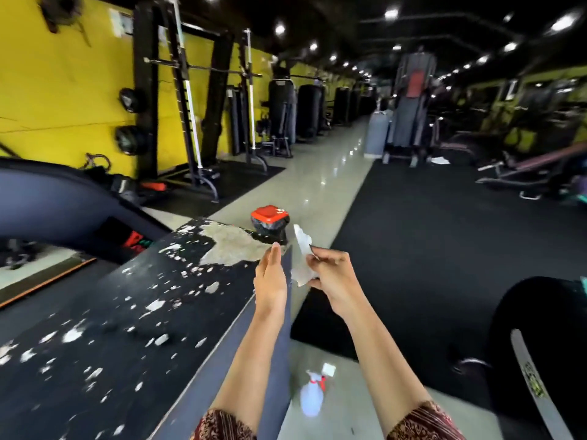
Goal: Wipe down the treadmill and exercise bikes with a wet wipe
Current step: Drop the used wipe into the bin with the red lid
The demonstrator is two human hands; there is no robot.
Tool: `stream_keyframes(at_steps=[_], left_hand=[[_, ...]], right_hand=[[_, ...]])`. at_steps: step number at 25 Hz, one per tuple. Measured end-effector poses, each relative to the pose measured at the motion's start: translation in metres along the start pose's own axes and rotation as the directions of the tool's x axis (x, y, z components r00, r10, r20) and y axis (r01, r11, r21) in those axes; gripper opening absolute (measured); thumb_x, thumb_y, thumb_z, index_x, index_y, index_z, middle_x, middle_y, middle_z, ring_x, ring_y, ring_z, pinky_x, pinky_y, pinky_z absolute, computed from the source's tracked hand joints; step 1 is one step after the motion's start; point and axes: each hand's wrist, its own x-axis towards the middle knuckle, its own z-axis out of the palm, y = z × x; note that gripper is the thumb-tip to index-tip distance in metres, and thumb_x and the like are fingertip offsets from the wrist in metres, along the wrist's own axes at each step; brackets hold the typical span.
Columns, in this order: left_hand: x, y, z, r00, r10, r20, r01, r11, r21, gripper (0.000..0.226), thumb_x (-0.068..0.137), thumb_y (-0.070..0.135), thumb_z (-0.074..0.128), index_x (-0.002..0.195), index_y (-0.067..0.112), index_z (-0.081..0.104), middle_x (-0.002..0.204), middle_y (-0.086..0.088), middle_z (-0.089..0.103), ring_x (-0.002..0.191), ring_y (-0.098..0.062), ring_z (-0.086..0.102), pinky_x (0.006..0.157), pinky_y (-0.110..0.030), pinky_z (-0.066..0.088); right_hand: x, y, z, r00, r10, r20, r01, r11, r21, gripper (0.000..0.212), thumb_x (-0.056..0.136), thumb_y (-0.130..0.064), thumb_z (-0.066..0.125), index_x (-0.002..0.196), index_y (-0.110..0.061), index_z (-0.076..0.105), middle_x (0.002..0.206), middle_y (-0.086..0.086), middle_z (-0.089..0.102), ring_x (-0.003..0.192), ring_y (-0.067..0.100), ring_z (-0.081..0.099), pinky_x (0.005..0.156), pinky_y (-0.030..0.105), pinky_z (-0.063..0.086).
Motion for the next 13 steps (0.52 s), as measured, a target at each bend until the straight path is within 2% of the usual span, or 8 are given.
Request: stream_keyframes(at_steps=[3, 5, 6, 8, 11, 13], left_hand=[[0.053, -0.006, 0.057, 0.994, -0.003, 0.113, 0.01, 0.998, -0.062, 0.043, 0.099, 0.03, 0.044, 0.134, 0.007, 0.05, 0.14, -0.004, 0.049, 0.127, -0.017, 0.046, 0.111, -0.033, 0.031], [0.083, -0.008, 0.094, 0.986, 0.026, 0.166, -0.024, 1.0, -0.015, 0.039, 0.1, 0.026, 0.042, 0.132, 0.006, 0.051, 0.136, -0.001, 0.049, 0.124, -0.014, 0.046, 0.103, -0.022, 0.032], [0.097, -0.012, 0.112, 0.981, 0.039, 0.189, -0.04, 0.999, 0.002, 0.038, 0.1, 0.025, 0.042, 0.132, 0.007, 0.051, 0.136, -0.001, 0.05, 0.125, -0.013, 0.046, 0.099, -0.019, 0.032], [0.12, -0.021, 0.139, 0.972, 0.009, 0.234, -0.005, 1.0, -0.019, 0.038, 0.1, 0.025, 0.041, 0.133, 0.008, 0.051, 0.138, -0.003, 0.05, 0.129, -0.015, 0.044, 0.098, -0.019, 0.032], [0.158, -0.052, 0.19, 0.958, -0.051, 0.284, 0.051, 0.999, 0.006, 0.037, 0.101, 0.023, 0.041, 0.134, 0.01, 0.049, 0.141, -0.003, 0.047, 0.131, -0.014, 0.042, 0.096, -0.02, 0.031], [0.189, -0.072, 0.23, 0.956, -0.077, 0.284, 0.065, 0.997, 0.052, 0.039, 0.1, 0.028, 0.043, 0.135, 0.013, 0.05, 0.142, -0.002, 0.047, 0.13, -0.015, 0.042, 0.097, -0.021, 0.031]], right_hand=[[0.057, -0.01, -0.026, 0.998, -0.014, -0.069, 0.012, 0.999, -0.03, 0.022, 0.095, -0.001, 0.049, 0.102, 0.002, 0.069, 0.103, 0.025, 0.065, 0.083, 0.019, 0.064, 0.084, 0.043, 0.054], [0.095, -0.015, -0.047, 0.993, -0.044, -0.111, 0.039, 0.998, -0.046, 0.023, 0.095, -0.001, 0.049, 0.097, -0.002, 0.071, 0.094, 0.026, 0.064, 0.086, 0.026, 0.066, 0.086, 0.047, 0.053], [0.112, -0.016, -0.059, 0.99, -0.056, -0.133, 0.049, 0.997, -0.054, 0.024, 0.095, -0.001, 0.048, 0.093, -0.004, 0.072, 0.086, 0.022, 0.062, 0.089, 0.032, 0.068, 0.086, 0.049, 0.053], [0.139, -0.013, -0.08, 0.984, -0.042, -0.173, 0.034, 0.998, -0.049, 0.028, 0.095, 0.0, 0.048, 0.086, -0.01, 0.072, 0.082, 0.012, 0.061, 0.096, 0.038, 0.066, 0.086, 0.049, 0.054], [0.187, 0.002, -0.117, 0.971, 0.005, -0.239, -0.009, 1.0, -0.016, 0.033, 0.095, 0.001, 0.047, 0.08, -0.016, 0.072, 0.08, 0.006, 0.065, 0.096, 0.035, 0.067, 0.084, 0.044, 0.056], [0.227, 0.012, -0.148, 0.965, 0.02, -0.261, -0.024, 1.0, -0.012, 0.033, 0.095, 0.003, 0.047, 0.079, -0.013, 0.071, 0.076, 0.005, 0.066, 0.09, 0.032, 0.069, 0.083, 0.043, 0.056]])
